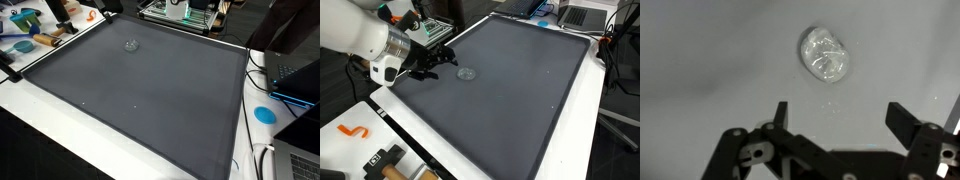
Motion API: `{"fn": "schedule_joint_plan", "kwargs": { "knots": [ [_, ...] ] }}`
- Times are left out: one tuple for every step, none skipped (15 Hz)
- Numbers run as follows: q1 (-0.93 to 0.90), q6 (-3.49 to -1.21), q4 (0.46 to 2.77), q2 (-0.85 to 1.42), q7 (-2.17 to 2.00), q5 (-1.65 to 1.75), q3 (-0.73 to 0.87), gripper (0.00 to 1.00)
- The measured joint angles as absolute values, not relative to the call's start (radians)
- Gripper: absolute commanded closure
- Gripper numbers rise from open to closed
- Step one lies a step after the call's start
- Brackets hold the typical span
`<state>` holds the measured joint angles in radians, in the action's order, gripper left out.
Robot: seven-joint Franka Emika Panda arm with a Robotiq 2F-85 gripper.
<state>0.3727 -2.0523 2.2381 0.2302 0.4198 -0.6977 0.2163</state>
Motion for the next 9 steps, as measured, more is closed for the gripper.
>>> {"fn": "schedule_joint_plan", "kwargs": {
  "knots": [
    [0.373,-2.048,2.238,0.227,0.426,-0.698,0.216,0.0],
    [0.372,-2.044,2.238,0.224,0.434,-0.698,0.216,0.0],
    [0.372,-2.041,2.239,0.22,0.439,-0.698,0.216,0.0],
    [0.371,-2.039,2.239,0.216,0.443,-0.698,0.216,0.0],
    [0.369,-2.039,2.24,0.211,0.447,-0.698,0.216,0.0],
    [0.367,-2.039,2.242,0.205,0.45,-0.698,0.216,0.0],
    [0.364,-2.039,2.244,0.198,0.454,-0.698,0.216,0.0],
    [0.36,-2.039,2.248,0.189,0.455,-0.696,0.216,0.0],
    [0.354,-2.039,2.252,0.179,0.455,-0.694,0.216,0.0]
  ]
}}
